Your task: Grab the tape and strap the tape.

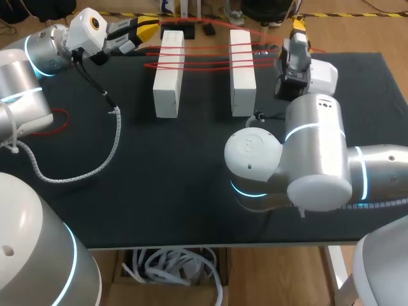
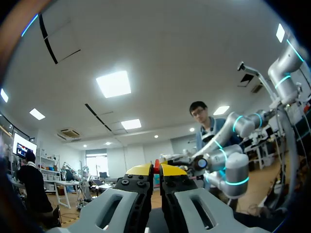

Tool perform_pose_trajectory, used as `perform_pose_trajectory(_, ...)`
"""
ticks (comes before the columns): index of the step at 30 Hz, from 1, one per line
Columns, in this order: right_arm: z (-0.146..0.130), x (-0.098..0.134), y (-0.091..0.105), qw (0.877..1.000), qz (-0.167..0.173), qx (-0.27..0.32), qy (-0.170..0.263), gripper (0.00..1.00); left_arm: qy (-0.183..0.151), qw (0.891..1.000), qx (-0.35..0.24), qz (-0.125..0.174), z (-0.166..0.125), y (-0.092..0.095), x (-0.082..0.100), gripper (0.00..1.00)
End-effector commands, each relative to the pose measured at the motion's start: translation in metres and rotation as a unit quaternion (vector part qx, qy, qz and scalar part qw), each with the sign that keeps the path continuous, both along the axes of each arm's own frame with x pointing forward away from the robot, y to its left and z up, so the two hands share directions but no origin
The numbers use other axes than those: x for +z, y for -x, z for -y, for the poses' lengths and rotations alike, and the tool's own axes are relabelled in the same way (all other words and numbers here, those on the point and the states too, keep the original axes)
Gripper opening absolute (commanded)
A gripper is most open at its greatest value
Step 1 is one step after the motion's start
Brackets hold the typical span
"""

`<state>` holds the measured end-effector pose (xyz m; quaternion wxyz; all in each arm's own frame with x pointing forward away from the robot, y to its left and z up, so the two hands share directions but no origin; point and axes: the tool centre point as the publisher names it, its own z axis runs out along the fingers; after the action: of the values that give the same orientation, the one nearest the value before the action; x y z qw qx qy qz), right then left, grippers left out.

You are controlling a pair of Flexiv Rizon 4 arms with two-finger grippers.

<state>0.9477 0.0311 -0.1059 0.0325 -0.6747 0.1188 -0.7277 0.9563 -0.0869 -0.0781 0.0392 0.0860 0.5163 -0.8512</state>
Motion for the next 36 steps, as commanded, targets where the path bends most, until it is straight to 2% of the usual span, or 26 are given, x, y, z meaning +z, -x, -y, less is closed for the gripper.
perform_pose_trajectory(1,0.0027,0.0021,0.0029,1.000,-0.006,-0.003,0.002,0.35,0.001,1.000,-0.001,0.001,-0.0001,-0.0009,-0.0010,0.00)
perform_pose_trajectory(4,0.0043,0.0013,0.0032,1.000,-0.007,-0.005,0.004,0.36,0.001,1.000,-0.001,0.001,-0.0001,-0.0009,-0.0010,0.00)
perform_pose_trajectory(16,0.0032,0.0009,0.0019,1.000,-0.009,-0.003,0.007,0.29,0.001,1.000,-0.001,0.001,-0.0001,-0.0009,-0.0010,0.00)
perform_pose_trajectory(18,0.0028,0.0004,0.0015,1.000,-0.010,-0.003,0.008,0.22,0.001,1.000,-0.001,0.001,-0.0001,-0.0009,-0.0010,0.00)
perform_pose_trajectory(21,0.0026,-0.0012,0.0010,1.000,-0.012,0.001,0.011,0.05,0.001,1.000,-0.001,0.001,-0.0001,-0.0009,-0.0010,0.00)
perform_pose_trajectory(23,0.0030,-0.0025,0.0001,1.000,-0.014,0.002,0.012,0.00,0.001,1.000,-0.001,0.001,-0.0001,-0.0009,-0.0010,0.00)
perform_pose_trajectory(29,0.0044,-0.0018,-0.0008,0.999,-0.018,0.006,0.026,0.00,0.001,1.000,-0.001,0.001,-0.0001,-0.0009,-0.0010,0.00)
perform_pose_trajectory(31,0.0041,-0.0014,-0.0006,1.000,-0.020,0.009,0.013,0.00,0.001,1.000,-0.001,0.001,-0.0001,-0.0009,-0.0010,0.00)
perform_pose_trajectory(36,0.0041,-0.0014,-0.0006,1.000,-0.020,0.009,0.013,0.00,0.001,1.000,-0.001,0.001,-0.0001,-0.0009,-0.0010,0.00)
